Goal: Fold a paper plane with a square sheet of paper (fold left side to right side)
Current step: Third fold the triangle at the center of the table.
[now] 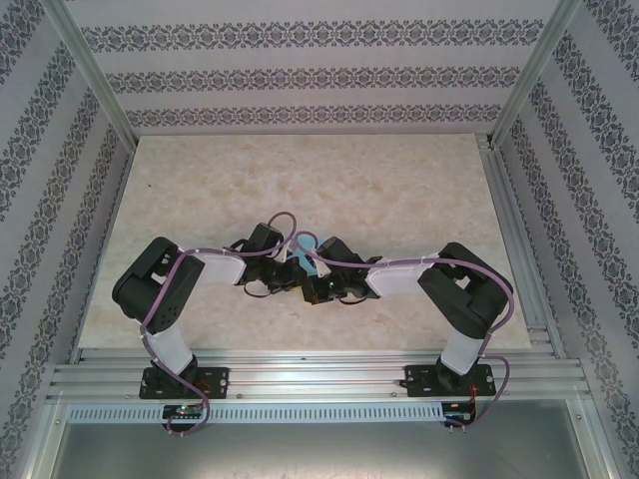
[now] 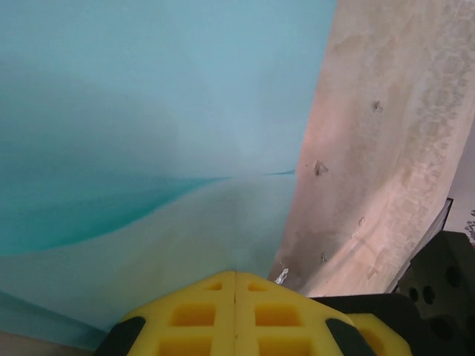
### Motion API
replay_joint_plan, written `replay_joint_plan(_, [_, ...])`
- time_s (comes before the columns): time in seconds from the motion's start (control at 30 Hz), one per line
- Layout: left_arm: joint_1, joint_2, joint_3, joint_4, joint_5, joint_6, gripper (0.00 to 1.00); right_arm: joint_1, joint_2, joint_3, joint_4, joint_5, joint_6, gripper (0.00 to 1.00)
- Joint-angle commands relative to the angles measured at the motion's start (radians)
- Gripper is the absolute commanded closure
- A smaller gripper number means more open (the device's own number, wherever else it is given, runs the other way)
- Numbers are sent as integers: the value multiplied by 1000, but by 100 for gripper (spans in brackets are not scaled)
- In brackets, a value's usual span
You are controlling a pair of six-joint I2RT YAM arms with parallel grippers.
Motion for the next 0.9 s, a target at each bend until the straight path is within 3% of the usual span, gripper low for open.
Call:
replay_joint_plan(0.0, [-13, 15, -21, 20, -64, -5, 100, 8, 54, -20, -145, 41, -12, 100])
replay_joint_plan(0.4, [52, -33, 19, -159, -263, 95, 100, 10, 48, -23, -172, 56, -19, 100])
replay_joint_plan(0.67, [139, 22, 97, -197, -300, 158, 100, 13, 54, -29, -159, 42, -16, 100])
replay_joint_plan(0.87, [186, 4, 61, -200, -307, 175, 100, 11, 56, -34, -157, 38, -15, 100])
